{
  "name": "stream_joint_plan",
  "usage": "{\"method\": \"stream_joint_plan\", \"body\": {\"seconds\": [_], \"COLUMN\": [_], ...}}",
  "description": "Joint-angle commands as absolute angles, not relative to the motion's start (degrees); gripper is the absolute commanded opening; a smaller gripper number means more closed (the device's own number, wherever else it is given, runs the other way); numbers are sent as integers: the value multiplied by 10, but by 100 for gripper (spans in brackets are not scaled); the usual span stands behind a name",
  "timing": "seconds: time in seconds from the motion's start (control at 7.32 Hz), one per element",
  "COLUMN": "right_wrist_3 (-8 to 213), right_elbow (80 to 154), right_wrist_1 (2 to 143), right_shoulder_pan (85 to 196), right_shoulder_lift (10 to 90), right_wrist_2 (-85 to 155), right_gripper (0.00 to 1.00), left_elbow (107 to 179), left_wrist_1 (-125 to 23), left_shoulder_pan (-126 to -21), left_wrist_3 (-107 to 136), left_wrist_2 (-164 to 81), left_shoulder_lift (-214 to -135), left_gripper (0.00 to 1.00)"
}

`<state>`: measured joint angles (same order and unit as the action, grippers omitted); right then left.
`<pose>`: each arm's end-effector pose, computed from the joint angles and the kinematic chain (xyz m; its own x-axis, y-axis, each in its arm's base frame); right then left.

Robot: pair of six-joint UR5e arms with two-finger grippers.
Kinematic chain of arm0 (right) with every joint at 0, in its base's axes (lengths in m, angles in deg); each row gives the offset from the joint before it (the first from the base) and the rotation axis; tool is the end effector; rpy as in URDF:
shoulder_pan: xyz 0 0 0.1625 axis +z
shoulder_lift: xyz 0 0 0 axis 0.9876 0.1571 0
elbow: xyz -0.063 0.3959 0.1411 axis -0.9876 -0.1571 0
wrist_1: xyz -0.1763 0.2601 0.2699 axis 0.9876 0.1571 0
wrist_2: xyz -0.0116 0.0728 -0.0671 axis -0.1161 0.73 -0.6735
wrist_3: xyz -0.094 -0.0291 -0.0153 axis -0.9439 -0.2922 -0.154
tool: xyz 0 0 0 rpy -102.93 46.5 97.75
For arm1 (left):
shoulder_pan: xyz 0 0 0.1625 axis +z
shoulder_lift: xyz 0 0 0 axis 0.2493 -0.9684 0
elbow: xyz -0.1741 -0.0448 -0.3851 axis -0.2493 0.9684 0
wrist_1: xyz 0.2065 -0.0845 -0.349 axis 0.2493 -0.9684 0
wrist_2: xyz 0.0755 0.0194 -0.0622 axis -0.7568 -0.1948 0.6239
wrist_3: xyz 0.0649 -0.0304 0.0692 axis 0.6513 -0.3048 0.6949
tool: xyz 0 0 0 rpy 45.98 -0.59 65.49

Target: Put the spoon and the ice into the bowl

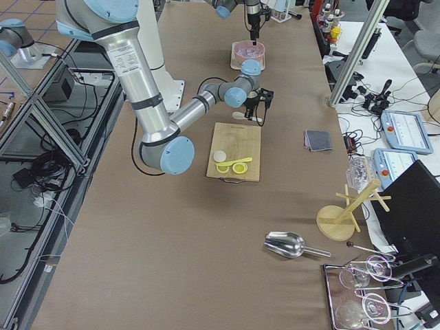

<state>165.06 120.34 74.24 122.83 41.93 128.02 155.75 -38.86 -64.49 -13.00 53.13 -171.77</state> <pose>-0.4310 -0.5066 0.3001 0.5709 0.2880 0.7688 -0.2618 0.9514 -0.1621 0.3132 -0.5139 0.3639 0.6691 0.2423 -0.7026 -0.0087 0.9478 0.3186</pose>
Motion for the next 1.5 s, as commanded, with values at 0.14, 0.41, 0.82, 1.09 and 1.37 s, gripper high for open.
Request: {"method": "stream_joint_plan", "body": {"seconds": [0.14,0.41,0.82,1.09,1.37], "right_wrist_3": [1732,1789,1844,1892,1894], "right_elbow": [1153,1138,1090,1061,1061], "right_wrist_1": [753,747,725,672,672], "right_shoulder_pan": [1214,1201,1187,1181,1175], "right_shoulder_lift": [332,305,267,266,264], "right_wrist_2": [1273,1236,1184,1152,1151], "right_gripper": [0,0,0,0,0], "left_elbow": [1548,1542,1531,1522,1515], "left_wrist_1": [-389,-389,-389,-389,-389], "left_shoulder_pan": [-621,-614,-605,-605,-601], "left_wrist_3": [-129,-128,-129,-129,-129], "left_wrist_2": [530,530,518,518,517], "left_shoulder_lift": [-1718,-1719,-1731,-1738,-1746], "left_gripper": [69,68,68,67,67]}}
